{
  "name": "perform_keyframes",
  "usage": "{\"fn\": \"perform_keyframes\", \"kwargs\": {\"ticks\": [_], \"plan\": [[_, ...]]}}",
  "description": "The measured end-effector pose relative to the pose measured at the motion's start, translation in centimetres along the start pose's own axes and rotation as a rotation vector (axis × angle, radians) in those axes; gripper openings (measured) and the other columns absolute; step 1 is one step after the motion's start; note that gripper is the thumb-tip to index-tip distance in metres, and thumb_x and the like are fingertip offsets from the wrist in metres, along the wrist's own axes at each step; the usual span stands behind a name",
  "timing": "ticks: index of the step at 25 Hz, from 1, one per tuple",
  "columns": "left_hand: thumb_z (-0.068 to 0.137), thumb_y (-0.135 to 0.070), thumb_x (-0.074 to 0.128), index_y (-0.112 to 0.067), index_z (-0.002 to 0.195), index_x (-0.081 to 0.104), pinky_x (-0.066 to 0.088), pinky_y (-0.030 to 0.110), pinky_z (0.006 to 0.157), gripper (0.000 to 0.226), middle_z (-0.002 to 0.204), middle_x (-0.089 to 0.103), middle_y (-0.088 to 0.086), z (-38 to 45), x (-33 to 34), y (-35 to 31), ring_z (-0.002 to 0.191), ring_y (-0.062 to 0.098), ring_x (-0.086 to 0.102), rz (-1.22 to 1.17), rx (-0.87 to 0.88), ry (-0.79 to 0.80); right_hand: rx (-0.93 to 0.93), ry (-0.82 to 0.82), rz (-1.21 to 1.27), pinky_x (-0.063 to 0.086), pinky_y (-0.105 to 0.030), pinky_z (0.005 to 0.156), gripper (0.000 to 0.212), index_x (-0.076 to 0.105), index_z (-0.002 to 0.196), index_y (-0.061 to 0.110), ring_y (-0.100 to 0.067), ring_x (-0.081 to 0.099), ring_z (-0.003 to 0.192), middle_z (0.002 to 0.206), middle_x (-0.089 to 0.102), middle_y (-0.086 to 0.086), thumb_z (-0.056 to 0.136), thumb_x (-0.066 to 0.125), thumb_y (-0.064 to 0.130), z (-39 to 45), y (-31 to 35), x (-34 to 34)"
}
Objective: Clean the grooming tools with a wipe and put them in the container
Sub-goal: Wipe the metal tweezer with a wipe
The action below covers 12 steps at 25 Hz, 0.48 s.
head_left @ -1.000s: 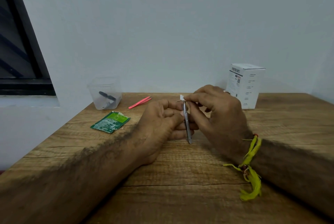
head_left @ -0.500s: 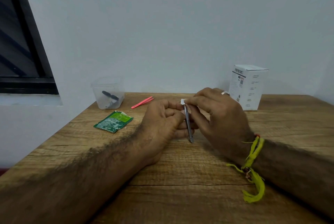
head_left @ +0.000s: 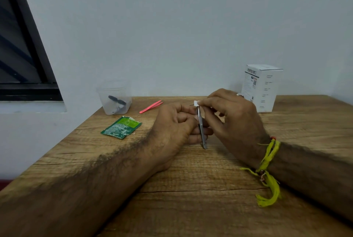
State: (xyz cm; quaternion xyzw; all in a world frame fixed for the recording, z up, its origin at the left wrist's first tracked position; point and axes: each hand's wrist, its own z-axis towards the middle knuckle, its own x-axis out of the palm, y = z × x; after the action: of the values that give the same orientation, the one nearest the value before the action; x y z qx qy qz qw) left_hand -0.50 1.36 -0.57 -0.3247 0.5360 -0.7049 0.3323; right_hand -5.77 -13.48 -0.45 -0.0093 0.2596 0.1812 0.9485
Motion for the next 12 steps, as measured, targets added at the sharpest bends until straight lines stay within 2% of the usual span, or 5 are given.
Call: {"fn": "perform_keyframes", "kwargs": {"ticks": [8, 12], "plan": [[0.096, 0.006, 0.057, -0.002, 0.102, 0.061, 0.062, 0.033, 0.061, 0.011, 0.083, 0.077, 0.017, 0.07, 0.05, 0.03, 0.074, 0.029, 0.077, 0.021, 0.006, 0.006, -0.020, -0.043, -0.012, 0.052, -0.040, 0.069, 0.012, 0.074, 0.099, 0.007, -0.021, 0.062, 0.081, 0.091, 0.068, -0.003, 0.089, 0.068, 0.007, -0.13, -0.08, -0.12], [0.096, 0.005, 0.060, 0.000, 0.104, 0.060, 0.061, 0.032, 0.059, 0.010, 0.082, 0.077, 0.018, 0.14, 0.01, 0.03, 0.073, 0.029, 0.077, 0.006, 0.002, -0.014, -0.080, 0.030, -0.055, 0.052, -0.044, 0.068, 0.014, 0.073, 0.101, 0.010, -0.024, 0.062, 0.082, 0.092, 0.067, -0.003, 0.090, 0.063, 0.011, -0.28, 0.00, -0.07]]}}
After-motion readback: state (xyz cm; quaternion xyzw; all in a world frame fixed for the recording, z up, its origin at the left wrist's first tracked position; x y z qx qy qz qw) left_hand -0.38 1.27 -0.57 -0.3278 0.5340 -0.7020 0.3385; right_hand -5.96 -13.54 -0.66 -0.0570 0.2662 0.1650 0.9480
